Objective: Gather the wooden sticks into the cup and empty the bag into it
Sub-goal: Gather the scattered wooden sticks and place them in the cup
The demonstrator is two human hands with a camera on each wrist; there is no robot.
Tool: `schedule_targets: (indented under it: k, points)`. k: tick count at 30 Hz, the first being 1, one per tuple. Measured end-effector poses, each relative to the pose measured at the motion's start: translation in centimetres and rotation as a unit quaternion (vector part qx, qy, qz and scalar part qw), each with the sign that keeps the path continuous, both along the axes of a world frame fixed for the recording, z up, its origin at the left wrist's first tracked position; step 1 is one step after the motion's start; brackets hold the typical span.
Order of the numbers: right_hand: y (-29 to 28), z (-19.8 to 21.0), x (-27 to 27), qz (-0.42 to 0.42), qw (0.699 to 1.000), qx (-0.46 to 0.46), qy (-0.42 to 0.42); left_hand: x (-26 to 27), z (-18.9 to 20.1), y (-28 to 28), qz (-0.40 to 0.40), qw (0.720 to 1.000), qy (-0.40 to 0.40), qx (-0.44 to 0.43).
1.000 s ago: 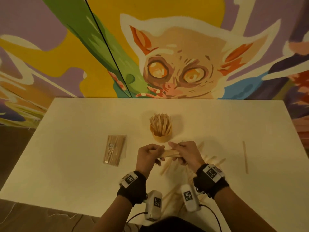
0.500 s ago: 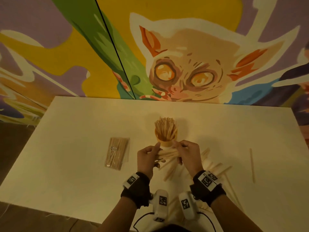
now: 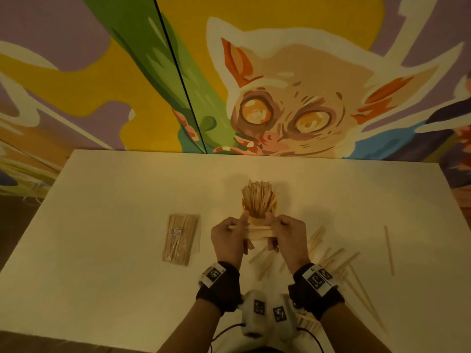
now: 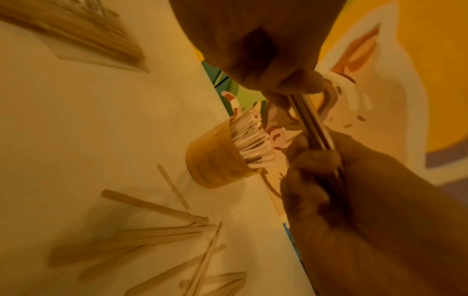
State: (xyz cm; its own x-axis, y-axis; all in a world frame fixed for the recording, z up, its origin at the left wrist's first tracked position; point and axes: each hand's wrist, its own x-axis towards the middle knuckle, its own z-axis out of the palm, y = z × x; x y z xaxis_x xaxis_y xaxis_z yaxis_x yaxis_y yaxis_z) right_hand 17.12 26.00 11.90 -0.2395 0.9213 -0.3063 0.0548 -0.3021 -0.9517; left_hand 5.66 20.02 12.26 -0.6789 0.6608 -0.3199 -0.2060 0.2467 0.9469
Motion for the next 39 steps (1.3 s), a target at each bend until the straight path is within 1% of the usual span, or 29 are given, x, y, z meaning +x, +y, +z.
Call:
schedule_targets:
  k: [3, 6, 8, 12, 15, 17, 20, 22, 24, 25, 27, 29, 32, 34, 36, 37, 38, 39]
  points:
    - [-0.9, -0.1, -0.4, 0.009, 1.000, 0.005, 0.001, -1.5, -0.9, -0.5, 0.007, 1.000, -0.027, 0.000]
    - [-1.5, -0.4, -0.6, -0.021, 1.000, -0.001, -0.009, -1.5, -1.8, -1.0, -0.011, 0.998, -0.057, 0.003]
    - [-1.8, -0.9, -0.5, -0.035, 0.999, 0.004, -0.019, -1.1, -2.2, -1.4, -0.023, 0.996, -0.091, 0.005]
    - [-1.8, -2.1, 0.4, -0.015, 0.998, 0.029, -0.062, -1.1, -2.9, -1.9, -0.048, 0.985, -0.167, -0.023]
    - [-1.4, -2.1, 0.9, -0.004, 0.995, 0.039, -0.087, -1.3, -3.3, -1.8, -0.079, 0.977, -0.194, -0.043]
    - [-0.1, -1.7, 1.2, -0.002, 0.993, 0.052, -0.103, -1.4, -3.5, -1.5, -0.079, 0.975, -0.202, -0.047]
    - [3.9, -1.1, 2.1, -0.008, 0.988, 0.078, -0.131, -2.0, -3.5, -1.1, -0.058, 0.975, -0.210, -0.047]
    - [7.3, -0.4, 2.5, 0.001, 0.980, 0.120, -0.161, -2.6, -3.6, -1.1, -0.062, 0.977, -0.197, -0.053]
    - [10.5, 0.5, 2.1, 0.036, 0.962, 0.184, -0.201, -3.0, -3.7, -1.1, -0.074, 0.979, -0.180, -0.063]
    - [11.7, 0.8, 1.6, 0.065, 0.945, 0.220, -0.232, -3.2, -3.8, -1.1, -0.081, 0.979, -0.174, -0.069]
    - [13.7, 1.1, 0.2, 0.151, 0.899, 0.284, -0.299, -3.3, -4.0, -1.2, -0.095, 0.979, -0.164, -0.078]
    - [14.5, 1.2, -1.1, 0.256, 0.832, 0.333, -0.362, -3.3, -4.1, -1.3, -0.107, 0.978, -0.158, -0.081]
    - [14.5, 0.8, -2.7, 0.383, 0.728, 0.354, -0.446, -3.5, -4.5, -1.7, -0.114, 0.979, -0.149, -0.083]
    - [13.8, -0.1, -3.3, 0.436, 0.663, 0.365, -0.487, -3.6, -4.7, -2.1, -0.108, 0.981, -0.136, -0.089]
    - [12.8, -1.5, -3.6, 0.487, 0.593, 0.377, -0.519, -3.5, -5.2, -2.4, -0.101, 0.983, -0.122, -0.094]
    - [12.3, -2.1, -3.6, 0.507, 0.565, 0.382, -0.527, -3.4, -5.3, -2.4, -0.101, 0.983, -0.117, -0.095]
    - [11.9, -2.6, -3.5, 0.513, 0.553, 0.387, -0.531, -3.4, -5.4, -2.5, -0.103, 0.984, -0.113, -0.097]
    - [11.7, -3.0, -3.4, 0.509, 0.558, 0.386, -0.530, -3.3, -5.5, -2.6, -0.107, 0.983, -0.109, -0.098]
